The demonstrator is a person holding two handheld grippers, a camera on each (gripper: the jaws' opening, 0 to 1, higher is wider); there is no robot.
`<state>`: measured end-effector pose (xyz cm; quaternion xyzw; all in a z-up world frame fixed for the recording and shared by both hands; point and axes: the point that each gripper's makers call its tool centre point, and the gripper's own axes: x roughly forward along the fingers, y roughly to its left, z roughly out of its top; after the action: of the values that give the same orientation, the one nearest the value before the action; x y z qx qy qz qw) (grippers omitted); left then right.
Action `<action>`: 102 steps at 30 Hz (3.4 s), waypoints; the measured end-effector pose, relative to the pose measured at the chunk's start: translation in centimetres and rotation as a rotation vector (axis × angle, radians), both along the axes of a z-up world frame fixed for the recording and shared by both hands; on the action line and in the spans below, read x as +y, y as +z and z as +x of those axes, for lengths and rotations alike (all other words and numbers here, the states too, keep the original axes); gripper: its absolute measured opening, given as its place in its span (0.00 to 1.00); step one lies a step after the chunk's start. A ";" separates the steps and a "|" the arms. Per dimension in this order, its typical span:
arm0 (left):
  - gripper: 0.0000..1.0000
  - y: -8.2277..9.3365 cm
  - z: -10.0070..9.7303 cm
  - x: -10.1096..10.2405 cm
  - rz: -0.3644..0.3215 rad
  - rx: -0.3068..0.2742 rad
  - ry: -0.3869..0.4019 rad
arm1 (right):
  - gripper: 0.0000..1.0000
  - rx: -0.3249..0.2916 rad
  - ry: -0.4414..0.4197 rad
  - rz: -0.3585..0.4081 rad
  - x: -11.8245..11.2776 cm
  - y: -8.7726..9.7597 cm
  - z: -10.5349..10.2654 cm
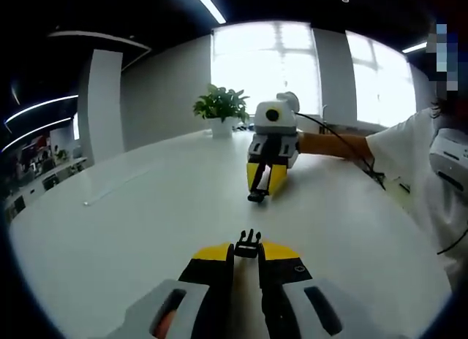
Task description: Snap the two parts of the plastic buckle together until the buckle closes and remains connected.
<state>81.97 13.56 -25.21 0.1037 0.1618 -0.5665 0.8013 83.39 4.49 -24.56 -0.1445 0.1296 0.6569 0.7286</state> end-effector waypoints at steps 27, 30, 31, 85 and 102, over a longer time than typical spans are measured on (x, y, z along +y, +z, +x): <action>0.12 0.0 -1.0 -2.4 0.038 0.003 -0.018 | 0.13 -0.001 0.080 -0.030 1.7 -0.5 -2.0; 0.12 -0.1 -1.1 -2.6 0.044 0.004 -0.024 | 0.13 0.001 0.086 -0.027 1.9 -0.4 -2.1; 0.12 -0.1 -1.1 -2.6 0.045 0.005 -0.024 | 0.13 0.000 0.088 -0.028 1.9 -0.4 -2.2; 0.12 1.3 -2.2 -3.3 -0.066 0.037 -0.077 | 0.12 0.032 0.134 0.091 3.1 1.0 -3.4; 0.02 4.3 -2.0 -2.8 -0.178 -0.008 -0.069 | 0.12 0.004 0.159 0.140 3.6 2.6 -4.3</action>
<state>79.93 10.75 -20.89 0.0397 0.1040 -0.6057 0.7879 79.06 8.04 -21.99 -0.1017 0.0731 0.7205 0.6821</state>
